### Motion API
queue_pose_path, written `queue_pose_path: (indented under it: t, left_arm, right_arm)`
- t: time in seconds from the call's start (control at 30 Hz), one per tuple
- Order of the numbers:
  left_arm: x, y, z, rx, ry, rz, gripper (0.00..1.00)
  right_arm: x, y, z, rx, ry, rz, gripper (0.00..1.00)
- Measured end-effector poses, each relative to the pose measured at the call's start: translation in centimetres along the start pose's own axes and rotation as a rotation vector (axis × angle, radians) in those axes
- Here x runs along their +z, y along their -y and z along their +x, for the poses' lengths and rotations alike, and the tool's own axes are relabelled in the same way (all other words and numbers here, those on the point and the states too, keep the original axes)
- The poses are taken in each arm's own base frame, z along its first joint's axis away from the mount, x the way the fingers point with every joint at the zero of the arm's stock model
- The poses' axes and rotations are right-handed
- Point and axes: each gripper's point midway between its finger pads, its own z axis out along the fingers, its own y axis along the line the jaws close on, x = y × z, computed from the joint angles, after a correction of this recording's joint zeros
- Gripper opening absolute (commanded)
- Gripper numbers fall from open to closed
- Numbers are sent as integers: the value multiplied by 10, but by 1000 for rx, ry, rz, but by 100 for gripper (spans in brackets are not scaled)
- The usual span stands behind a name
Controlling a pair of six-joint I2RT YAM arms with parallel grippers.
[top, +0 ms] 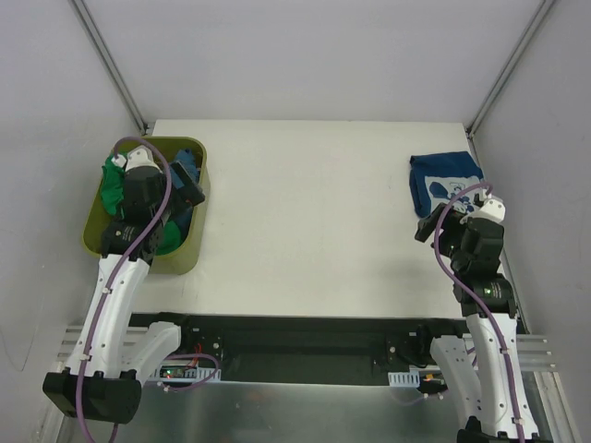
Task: Fold and stack the t-shirts
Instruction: Grab crumpled tshirt from bin with the left arm
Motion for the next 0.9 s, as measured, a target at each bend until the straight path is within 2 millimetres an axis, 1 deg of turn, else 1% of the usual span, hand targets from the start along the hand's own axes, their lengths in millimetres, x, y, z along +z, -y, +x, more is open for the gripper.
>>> queue_pose_path:
  t: [0.13, 0.2, 0.3, 0.4, 0.53, 0.63, 0.77, 0.8, 0.87, 0.9]
  left_arm:
    - [2, -30, -12, -4, 28, -150, 99]
    - [7, -54, -15, -23, 26, -253, 99]
    - [13, -97, -12, -76, -10, -417, 99]
    - [13, -130, -8, -148, -34, -540, 99]
    - [17, -155, 1, -216, -61, -620, 99]
    - [31, -162, 17, -232, -129, -651, 99]
    - [51, -171, 41, -243, -240, -682, 71]
    - [56, -172, 46, -246, -260, -685, 52]
    - [62, -173, 52, -256, -289, -681, 34]
    - [64, -172, 54, -258, -297, -678, 10]
  right_arm:
    - [-1, -5, 2, -13, -10, -31, 97]
    - [-1, -13, 4, -25, -25, -81, 97]
    - [-1, -24, 7, -47, -46, -146, 97]
    - [2, -31, 15, -58, -91, -187, 97]
    - [9, -34, 27, -56, -158, -202, 97]
    - [13, -35, 35, -55, -205, -202, 97]
    - [15, -40, 38, -59, -241, -224, 97]
    - [15, -41, 38, -59, -246, -230, 97]
    - [16, -43, 39, -60, -255, -237, 97]
    - [16, -43, 40, -60, -260, -239, 97]
